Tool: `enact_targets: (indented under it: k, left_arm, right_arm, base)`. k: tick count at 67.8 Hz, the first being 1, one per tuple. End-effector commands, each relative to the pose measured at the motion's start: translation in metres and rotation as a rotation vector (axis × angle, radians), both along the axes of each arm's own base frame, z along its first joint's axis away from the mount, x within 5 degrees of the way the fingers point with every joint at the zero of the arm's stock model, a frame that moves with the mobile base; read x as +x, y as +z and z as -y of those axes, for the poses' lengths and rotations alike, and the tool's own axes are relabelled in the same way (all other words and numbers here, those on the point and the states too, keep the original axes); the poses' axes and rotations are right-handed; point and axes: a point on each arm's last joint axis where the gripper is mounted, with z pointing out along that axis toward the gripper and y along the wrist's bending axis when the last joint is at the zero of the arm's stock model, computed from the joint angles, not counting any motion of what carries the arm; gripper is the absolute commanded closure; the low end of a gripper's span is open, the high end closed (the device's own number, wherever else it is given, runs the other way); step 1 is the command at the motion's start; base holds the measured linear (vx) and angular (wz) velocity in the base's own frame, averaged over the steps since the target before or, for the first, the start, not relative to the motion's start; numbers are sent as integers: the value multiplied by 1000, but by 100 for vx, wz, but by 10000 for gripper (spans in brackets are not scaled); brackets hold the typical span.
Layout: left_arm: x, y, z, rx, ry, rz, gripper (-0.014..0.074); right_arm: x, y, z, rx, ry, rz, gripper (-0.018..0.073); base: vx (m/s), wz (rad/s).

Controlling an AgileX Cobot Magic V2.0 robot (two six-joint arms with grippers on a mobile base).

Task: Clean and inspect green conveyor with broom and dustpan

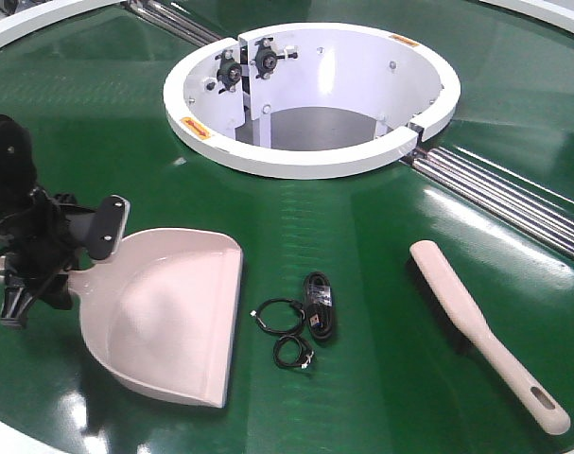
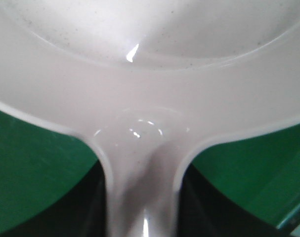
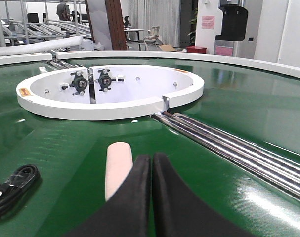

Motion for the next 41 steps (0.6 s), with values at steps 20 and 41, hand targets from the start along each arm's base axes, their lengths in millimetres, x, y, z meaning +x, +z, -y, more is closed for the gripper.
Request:
enact_targets:
  k: [20,41]
  left_arm:
    - [2,11,11,69,33,57,604]
    - [3,8,11,76,51,58,604]
  right_arm:
    - [-1,1,0,-6,-2,74,569]
    - [-1,1,0,-6,-2,74,569]
  base:
    - [0,0]
    - [0,0]
